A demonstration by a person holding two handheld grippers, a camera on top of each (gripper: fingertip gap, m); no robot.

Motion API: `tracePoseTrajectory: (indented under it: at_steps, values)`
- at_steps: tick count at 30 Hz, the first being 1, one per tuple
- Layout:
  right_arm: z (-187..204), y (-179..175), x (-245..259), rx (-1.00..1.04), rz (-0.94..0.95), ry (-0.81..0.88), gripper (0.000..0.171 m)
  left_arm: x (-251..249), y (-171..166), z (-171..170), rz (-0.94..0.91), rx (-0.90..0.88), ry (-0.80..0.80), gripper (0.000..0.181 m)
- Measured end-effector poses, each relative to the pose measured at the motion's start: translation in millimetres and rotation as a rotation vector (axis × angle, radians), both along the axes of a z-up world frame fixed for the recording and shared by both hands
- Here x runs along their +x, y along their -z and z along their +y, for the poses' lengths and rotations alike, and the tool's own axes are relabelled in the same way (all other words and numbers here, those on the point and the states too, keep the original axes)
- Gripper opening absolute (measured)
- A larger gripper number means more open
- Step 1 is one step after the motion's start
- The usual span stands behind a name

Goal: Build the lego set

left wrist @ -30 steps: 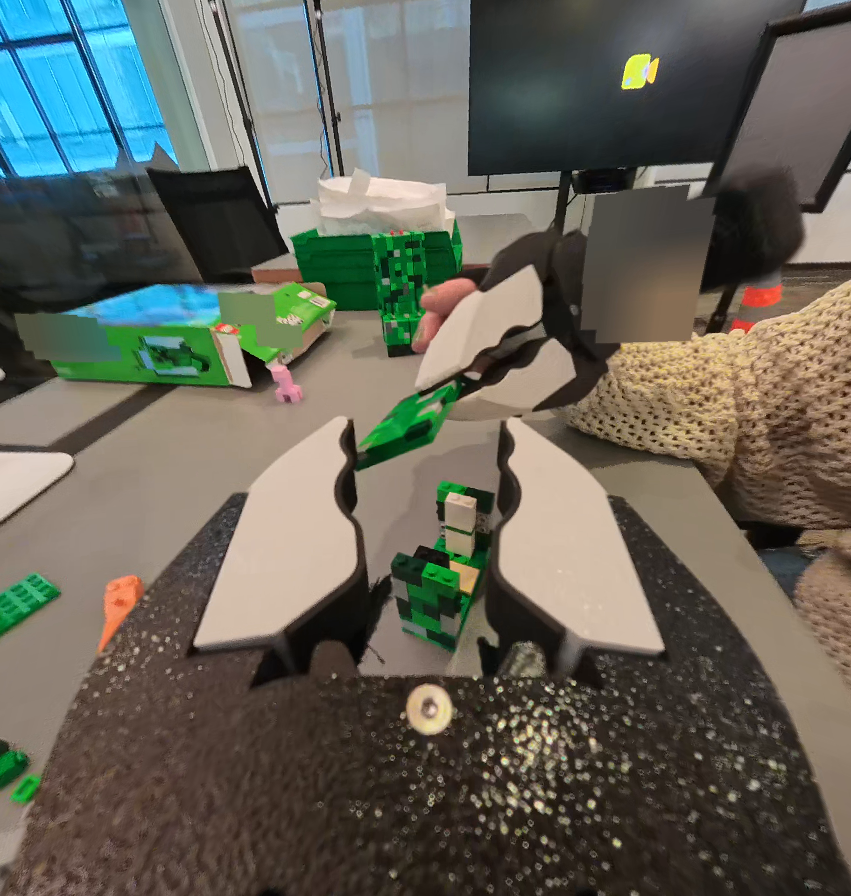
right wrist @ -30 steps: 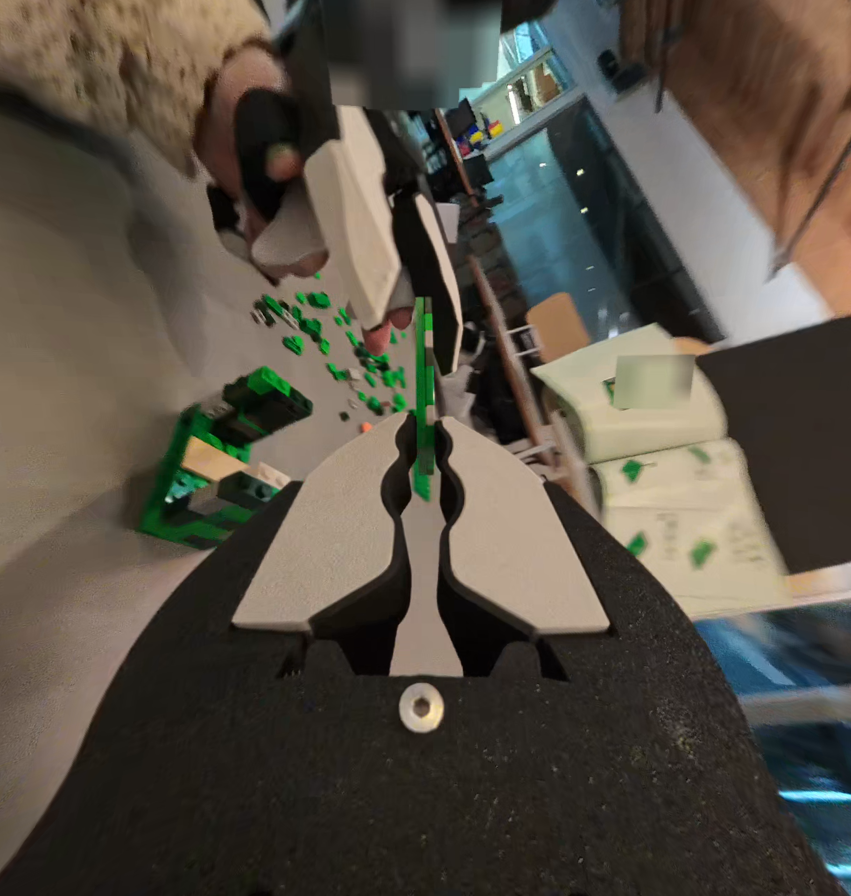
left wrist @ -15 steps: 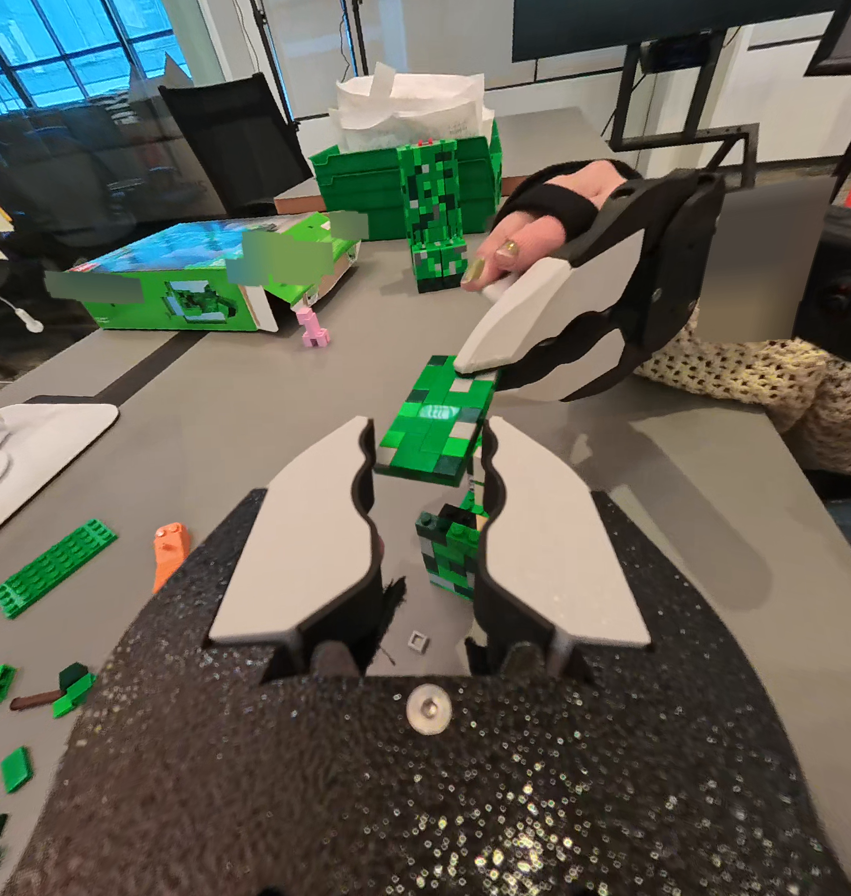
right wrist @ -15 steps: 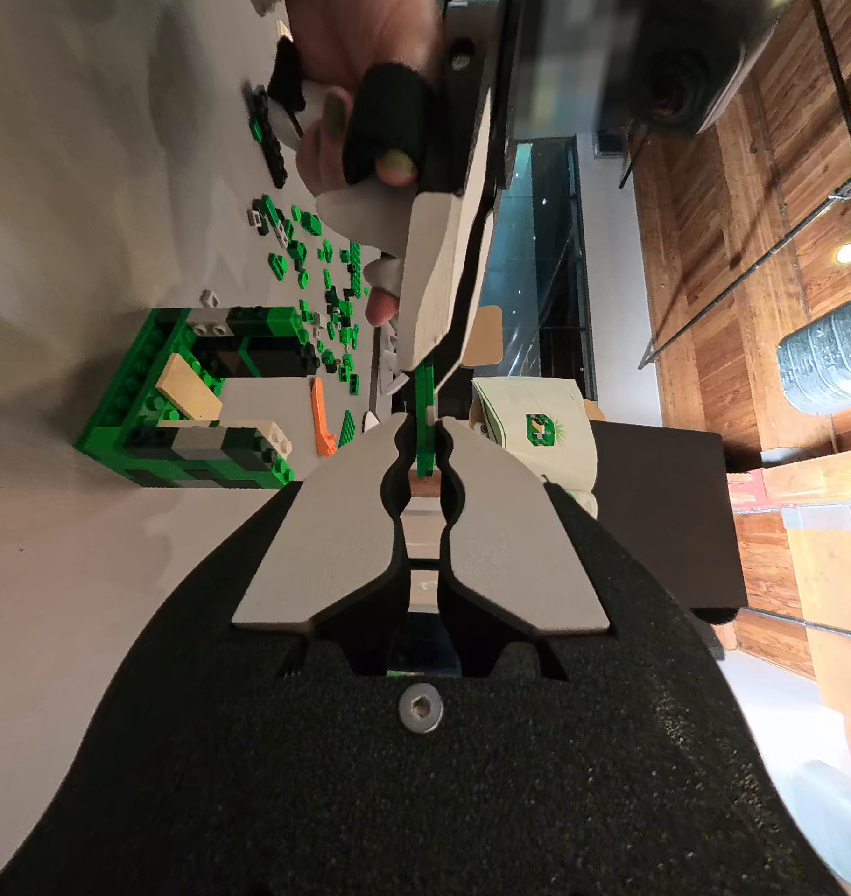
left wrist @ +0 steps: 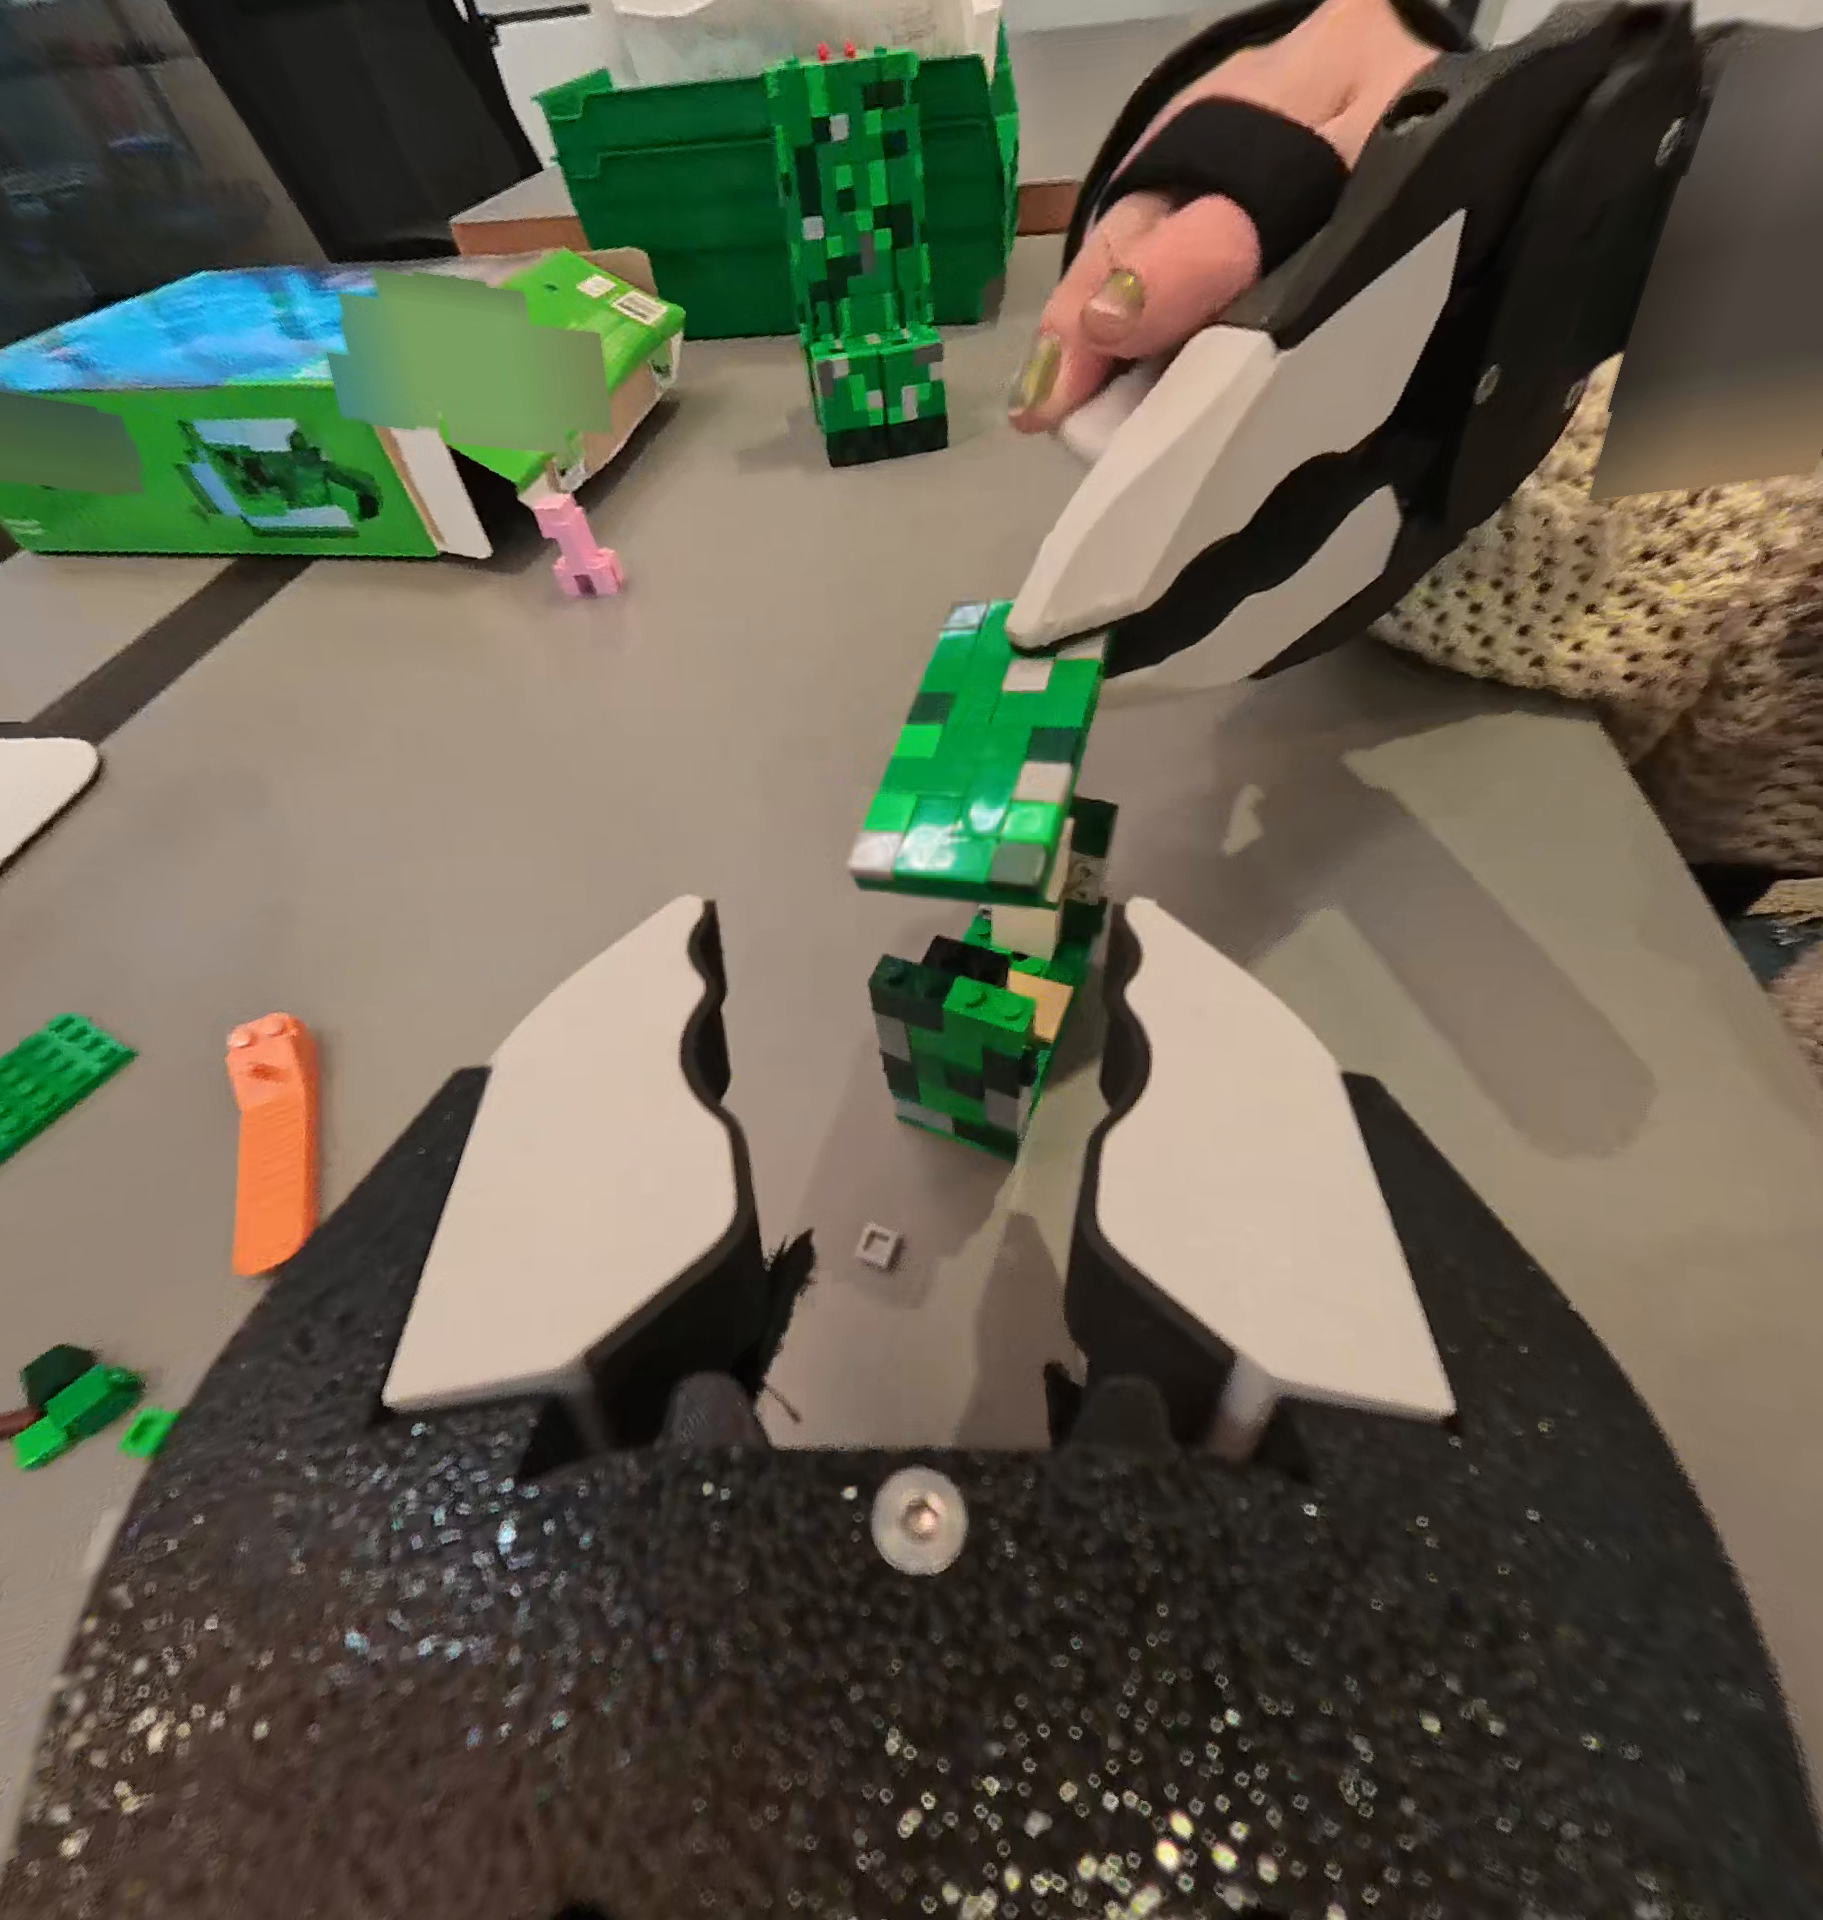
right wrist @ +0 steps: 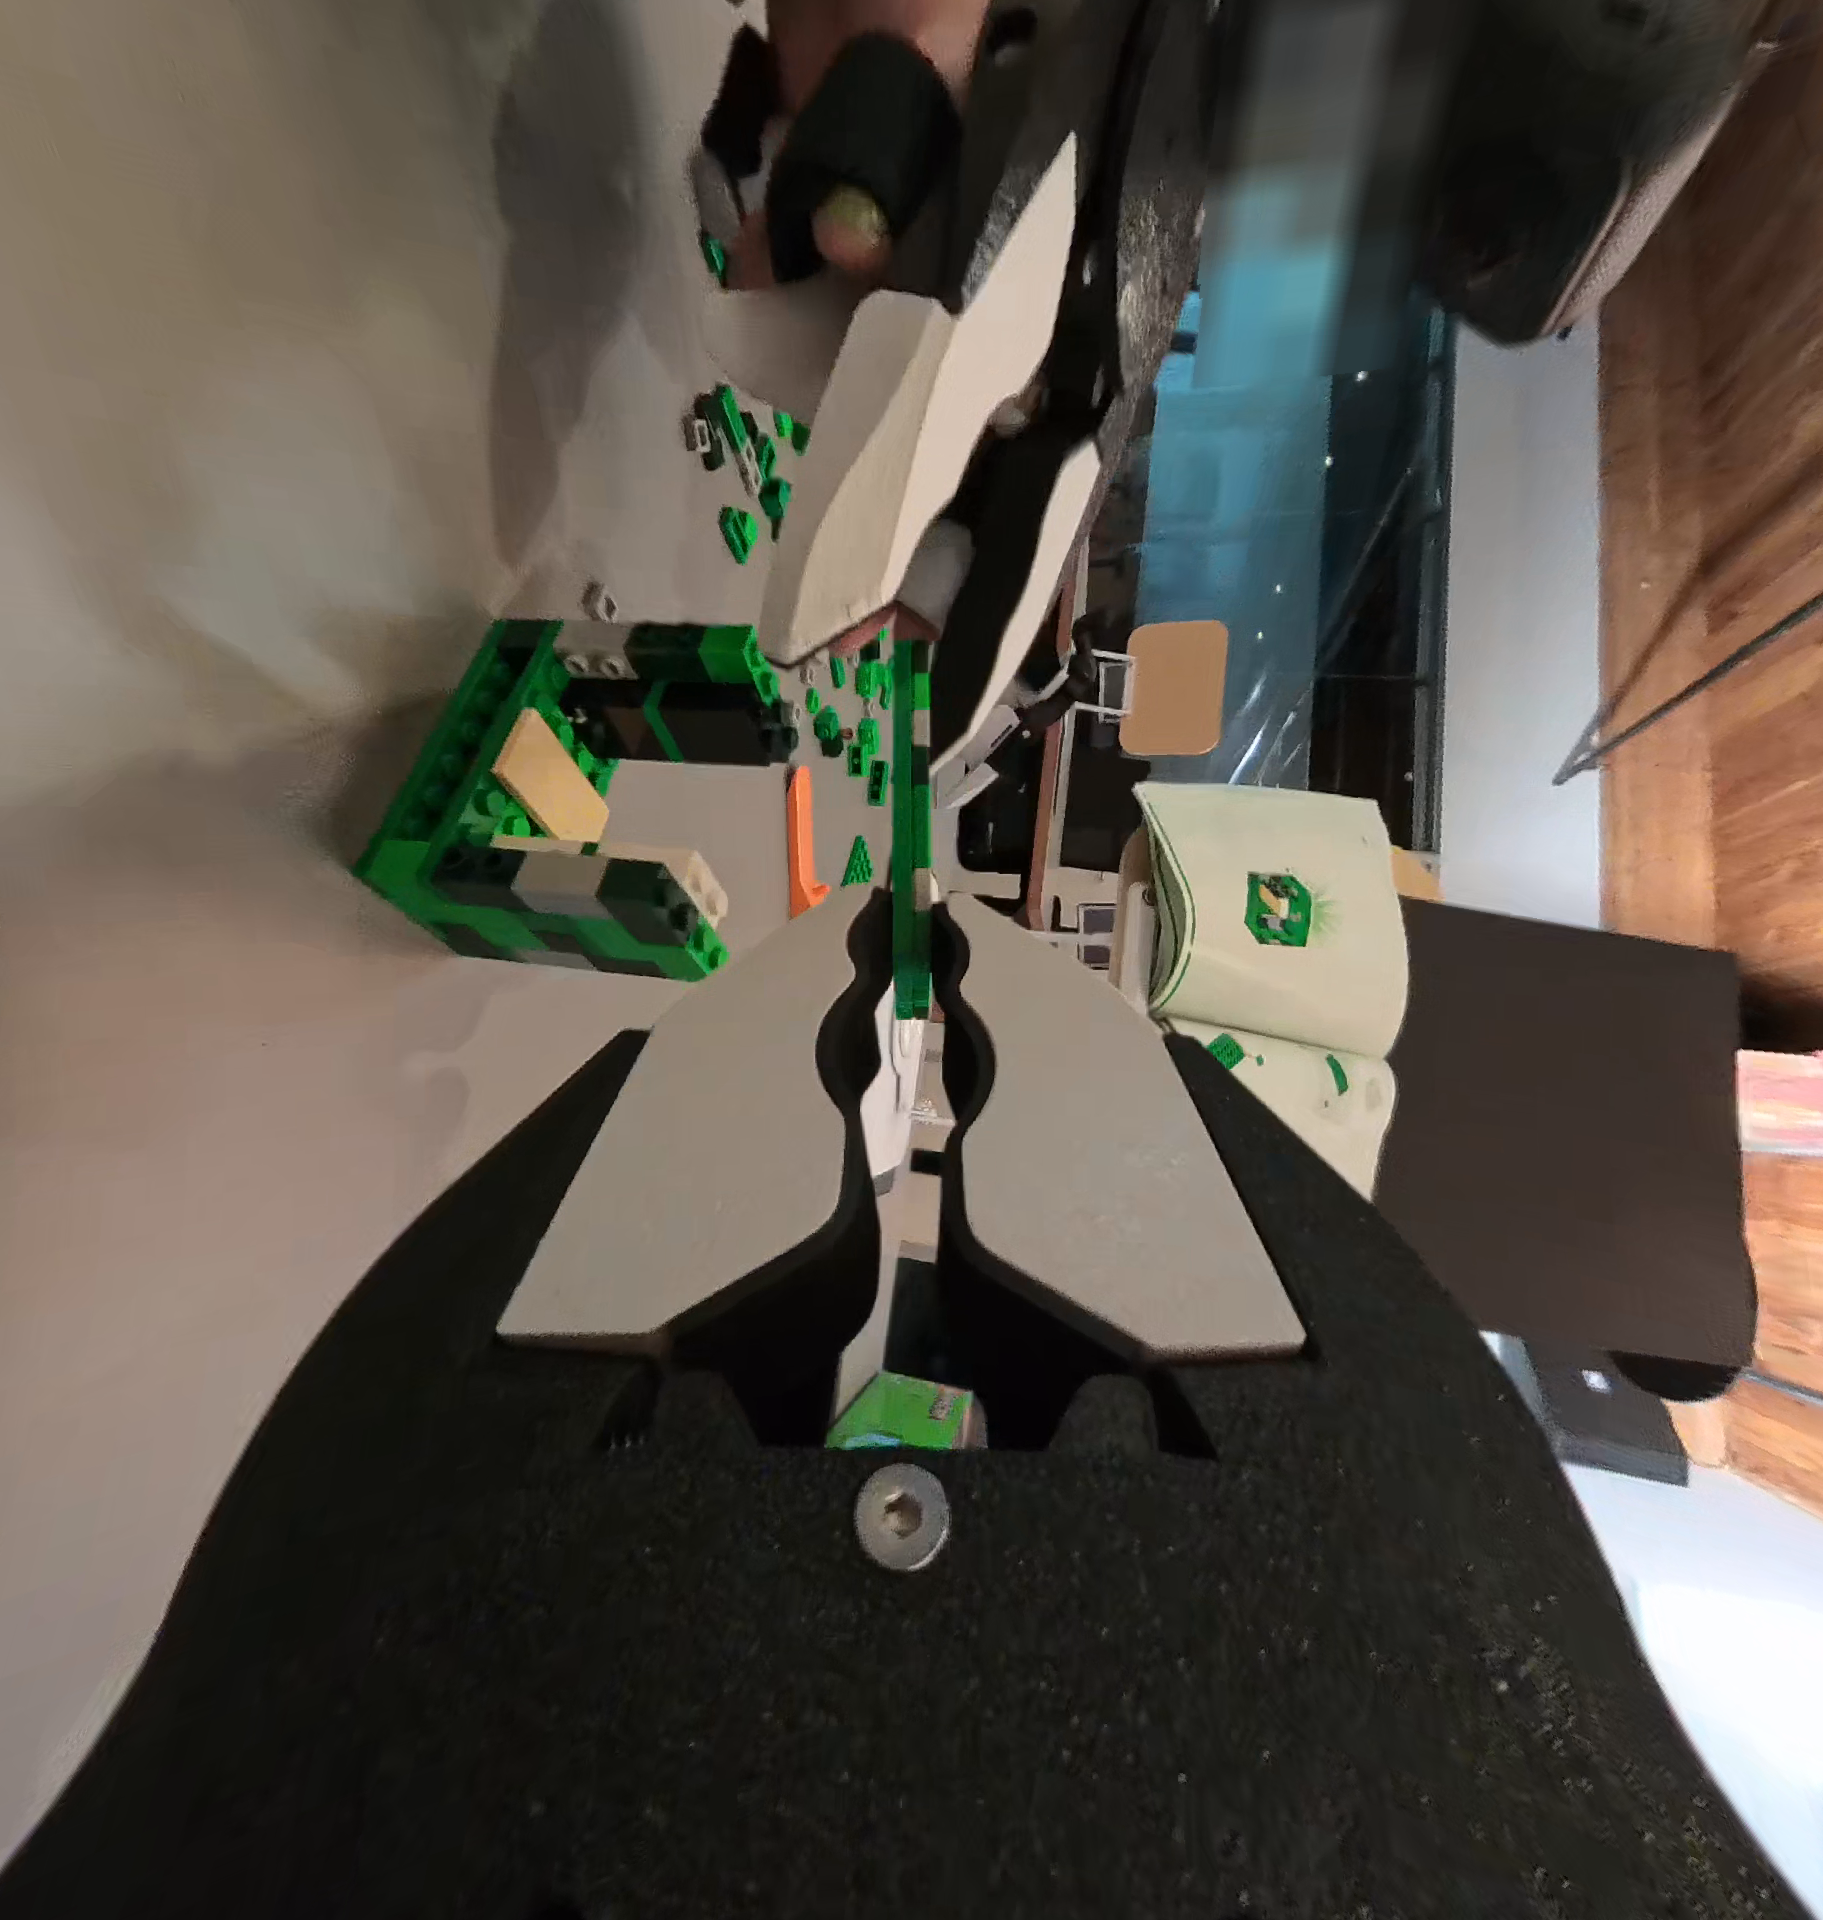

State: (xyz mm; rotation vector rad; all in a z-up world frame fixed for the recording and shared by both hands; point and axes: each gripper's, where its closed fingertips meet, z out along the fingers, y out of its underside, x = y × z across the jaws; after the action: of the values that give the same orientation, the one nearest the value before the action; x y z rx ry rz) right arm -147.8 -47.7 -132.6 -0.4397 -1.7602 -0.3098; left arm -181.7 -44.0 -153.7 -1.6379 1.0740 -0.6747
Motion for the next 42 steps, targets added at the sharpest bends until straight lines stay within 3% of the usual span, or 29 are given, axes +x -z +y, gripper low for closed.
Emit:
tracePoseTrajectory:
  at_steps: [4,7,12,16,19,23,26,30,37,42]
  values:
    - [-13,-1,-5,0.109,-0.036,-0.012,0.006,11,-2,-7,0.005,0.010,0.044,0.063]
    - [-17,0,-7,0.150,-0.048,-0.016,0.006,17,-3,-13,0.021,0.032,0.073,0.042]
    - [-14,-4,-3,0.085,-0.018,-0.006,0.009,17,-6,-13,0.003,0.037,0.075,0.040]
    - [-5,-10,5,-0.122,0.039,0.019,0.015,13,-8,-9,0.005,0.066,0.050,0.040]
    - [-4,-5,11,-0.455,0.045,0.007,0.022,12,-9,-8,0.005,0.085,0.046,0.040]
    - [-13,-3,12,-0.887,0.049,-0.048,0.045,14,-10,-9,0.013,0.115,0.053,0.040]
    - [-19,-2,6,-1.091,0.048,-0.067,0.057,17,-11,-12,0.025,0.142,0.066,0.040]
    - [-23,7,-2,-1.188,0.023,-0.055,0.056,22,-9,-15,0.065,0.175,0.077,0.039]
    - [-23,11,-8,-1.189,0.023,-0.043,0.039,24,-2,-15,0.126,0.197,0.080,0.039]
    - [-20,15,-9,-1.184,0.017,-0.018,0.040,25,-5,-16,0.115,0.209,0.083,0.039]
